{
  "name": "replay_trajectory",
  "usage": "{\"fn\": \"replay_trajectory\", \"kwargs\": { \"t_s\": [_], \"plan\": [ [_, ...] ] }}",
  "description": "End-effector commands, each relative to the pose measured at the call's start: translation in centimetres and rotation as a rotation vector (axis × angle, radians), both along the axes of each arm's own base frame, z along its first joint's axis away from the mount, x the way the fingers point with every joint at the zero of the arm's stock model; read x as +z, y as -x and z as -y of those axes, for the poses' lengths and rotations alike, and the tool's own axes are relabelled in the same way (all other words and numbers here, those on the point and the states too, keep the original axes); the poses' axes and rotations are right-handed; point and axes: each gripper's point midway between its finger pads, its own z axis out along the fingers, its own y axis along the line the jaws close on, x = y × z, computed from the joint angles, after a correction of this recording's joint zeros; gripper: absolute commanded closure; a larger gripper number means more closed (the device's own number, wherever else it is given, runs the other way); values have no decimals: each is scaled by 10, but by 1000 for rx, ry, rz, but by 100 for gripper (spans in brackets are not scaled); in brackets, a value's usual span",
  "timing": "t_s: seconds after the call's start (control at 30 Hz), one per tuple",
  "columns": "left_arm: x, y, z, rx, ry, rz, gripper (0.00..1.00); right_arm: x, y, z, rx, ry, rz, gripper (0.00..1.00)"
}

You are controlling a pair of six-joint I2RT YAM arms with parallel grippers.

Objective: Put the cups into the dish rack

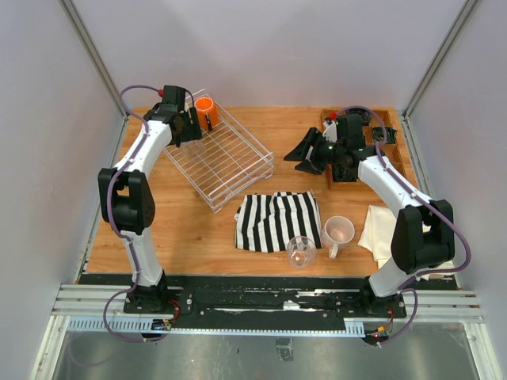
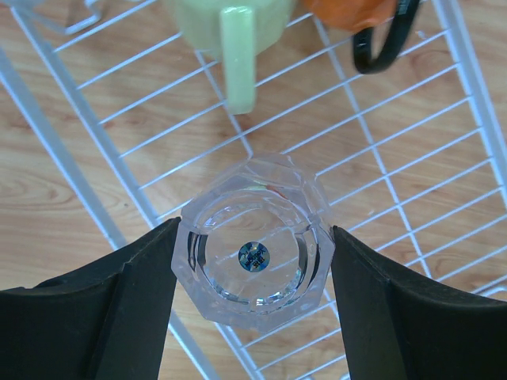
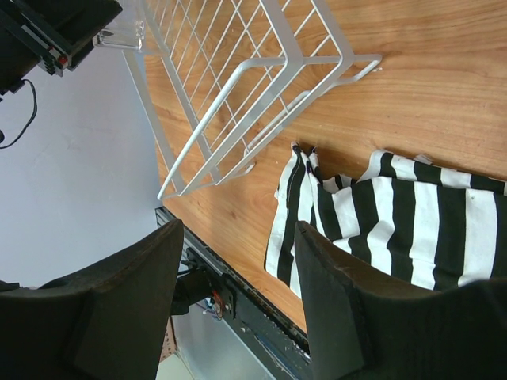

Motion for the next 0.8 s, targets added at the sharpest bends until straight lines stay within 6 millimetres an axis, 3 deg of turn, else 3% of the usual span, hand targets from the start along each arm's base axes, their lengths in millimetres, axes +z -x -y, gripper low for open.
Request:
{"fn": "replay_trajectory", "kwargs": {
  "t_s": [0.0,0.77],
  "plan": [
    [33,1,-27,45,-40,82,95,11,-8,3,3,4,34,41],
    [17,-19,-82,113,-311,12,97,4,-4,4,3,21,13,41]
  ]
}}
